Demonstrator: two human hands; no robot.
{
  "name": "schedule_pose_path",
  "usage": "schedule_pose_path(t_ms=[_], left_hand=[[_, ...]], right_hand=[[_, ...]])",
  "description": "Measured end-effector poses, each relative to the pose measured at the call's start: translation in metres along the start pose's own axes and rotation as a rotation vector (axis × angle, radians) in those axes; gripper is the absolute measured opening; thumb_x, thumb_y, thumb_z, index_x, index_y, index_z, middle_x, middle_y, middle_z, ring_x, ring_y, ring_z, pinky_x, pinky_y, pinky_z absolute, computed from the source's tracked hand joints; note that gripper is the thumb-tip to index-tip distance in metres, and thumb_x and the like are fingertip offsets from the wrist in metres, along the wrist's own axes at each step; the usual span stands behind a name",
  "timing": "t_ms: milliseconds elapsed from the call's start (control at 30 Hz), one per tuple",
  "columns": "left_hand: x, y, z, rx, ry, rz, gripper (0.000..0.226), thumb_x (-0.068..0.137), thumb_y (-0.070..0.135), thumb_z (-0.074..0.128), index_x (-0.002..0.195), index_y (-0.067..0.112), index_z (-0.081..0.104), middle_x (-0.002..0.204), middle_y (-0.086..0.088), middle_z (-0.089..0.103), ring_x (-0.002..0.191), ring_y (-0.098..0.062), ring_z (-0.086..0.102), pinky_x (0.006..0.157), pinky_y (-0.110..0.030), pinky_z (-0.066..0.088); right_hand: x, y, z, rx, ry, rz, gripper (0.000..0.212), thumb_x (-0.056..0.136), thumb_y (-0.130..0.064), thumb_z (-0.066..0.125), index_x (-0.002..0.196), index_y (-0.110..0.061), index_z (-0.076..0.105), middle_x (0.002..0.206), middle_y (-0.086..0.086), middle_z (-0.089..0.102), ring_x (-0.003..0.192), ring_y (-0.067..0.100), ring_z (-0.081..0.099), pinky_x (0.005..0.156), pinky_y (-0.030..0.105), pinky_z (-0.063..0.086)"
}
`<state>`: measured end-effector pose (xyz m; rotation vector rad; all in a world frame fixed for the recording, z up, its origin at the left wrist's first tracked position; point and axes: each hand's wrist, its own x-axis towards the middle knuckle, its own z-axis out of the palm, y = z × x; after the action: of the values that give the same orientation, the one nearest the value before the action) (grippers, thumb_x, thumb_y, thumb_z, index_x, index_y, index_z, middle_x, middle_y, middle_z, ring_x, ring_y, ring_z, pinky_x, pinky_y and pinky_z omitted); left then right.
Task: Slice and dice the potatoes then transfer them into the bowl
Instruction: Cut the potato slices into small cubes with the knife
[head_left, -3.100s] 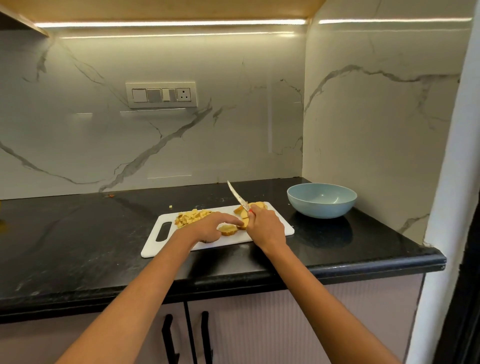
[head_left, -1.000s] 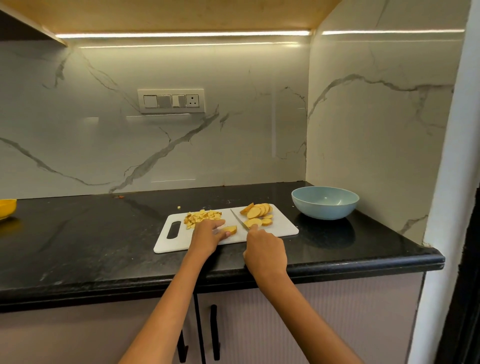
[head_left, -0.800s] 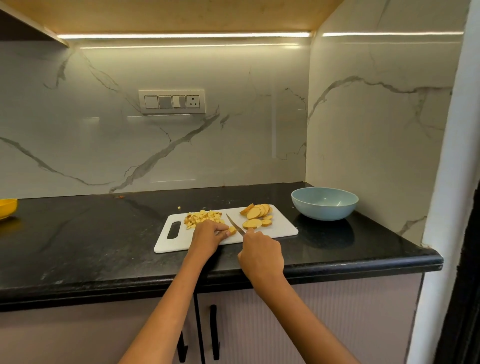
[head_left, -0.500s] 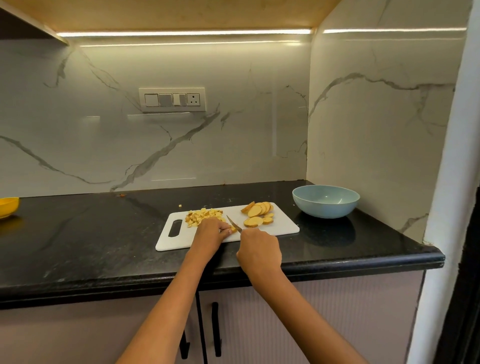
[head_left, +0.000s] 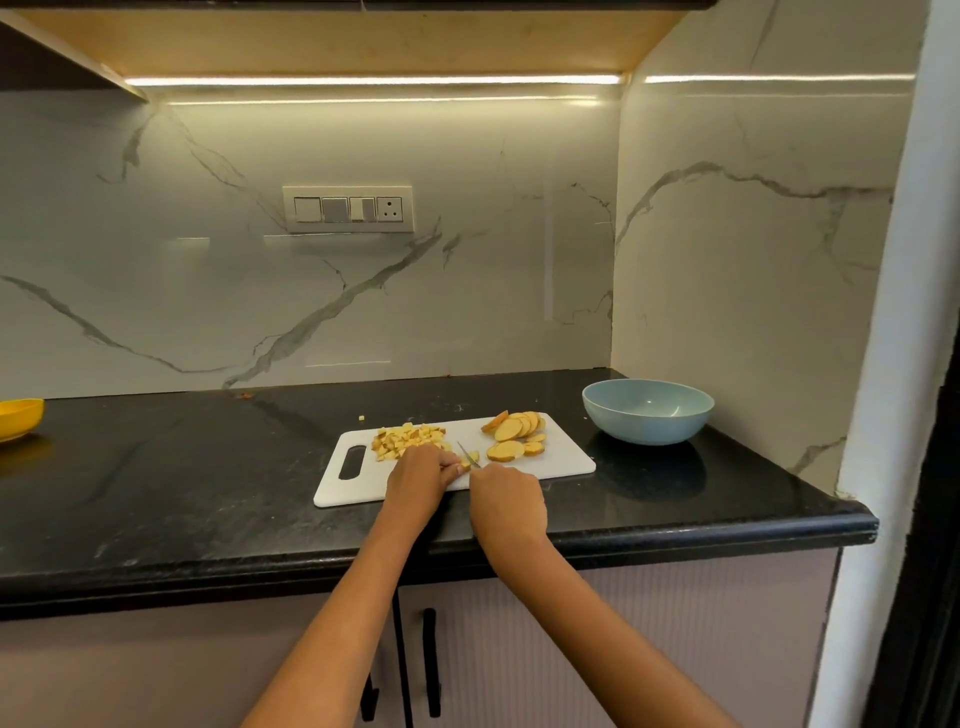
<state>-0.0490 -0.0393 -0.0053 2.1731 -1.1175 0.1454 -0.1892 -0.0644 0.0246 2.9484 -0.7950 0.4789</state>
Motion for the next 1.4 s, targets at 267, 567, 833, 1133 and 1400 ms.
schedule_pose_path(t_ms=[267,567,833,1133,1400], left_hand=[[-0.003,-0.005,0.001,-0.091,0.119,-0.018,0.016,0.088,0.016,0.062,0.097,0.008,0.072,0.102,-0.009,0.069,0.101,-0.02,0.059,0.089,-0.03,0.043],[-0.002,-0.004,0.001,-0.066,0.126,0.01,0.015,0.087,0.013,0.062,0.094,0.007,0.074,0.09,-0.004,0.072,0.082,-0.016,0.061,0.069,-0.021,0.036],[-0.002,-0.002,-0.003,-0.032,0.098,0.03,0.015,0.086,0.01,0.061,0.091,0.006,0.075,0.092,-0.012,0.072,0.089,-0.025,0.063,0.074,-0.031,0.045],[-0.002,-0.003,-0.003,-0.027,0.118,-0.001,0.017,0.086,0.013,0.063,0.098,0.007,0.073,0.102,-0.007,0.071,0.095,-0.018,0.062,0.075,-0.021,0.04],[-0.005,-0.001,-0.003,-0.086,0.171,-0.036,0.021,0.088,0.006,0.059,0.106,0.001,0.068,0.111,-0.014,0.067,0.108,-0.025,0.06,0.088,-0.027,0.042]], right_hand=[[-0.006,0.007,0.004,0.154,-0.009,0.098,0.027,0.098,-0.015,0.046,0.123,-0.006,0.049,0.115,0.009,0.059,0.101,0.021,0.061,0.083,0.03,0.049],[-0.008,0.007,0.001,0.105,-0.002,0.038,0.027,0.098,-0.015,0.046,0.122,-0.006,0.051,0.116,0.01,0.058,0.1,0.022,0.06,0.082,0.029,0.047],[0.001,0.001,-0.002,0.059,0.004,0.008,0.025,0.098,-0.012,0.044,0.121,-0.009,0.053,0.116,0.009,0.058,0.102,0.021,0.059,0.077,0.026,0.041],[-0.007,-0.001,0.004,-0.052,-0.008,-0.051,0.024,0.096,-0.007,0.045,0.118,-0.006,0.056,0.113,0.01,0.058,0.099,0.022,0.061,0.068,0.027,0.04],[-0.001,0.005,-0.002,0.062,-0.027,0.036,0.024,0.097,-0.009,0.044,0.118,-0.006,0.055,0.113,0.01,0.06,0.1,0.022,0.061,0.079,0.029,0.046]])
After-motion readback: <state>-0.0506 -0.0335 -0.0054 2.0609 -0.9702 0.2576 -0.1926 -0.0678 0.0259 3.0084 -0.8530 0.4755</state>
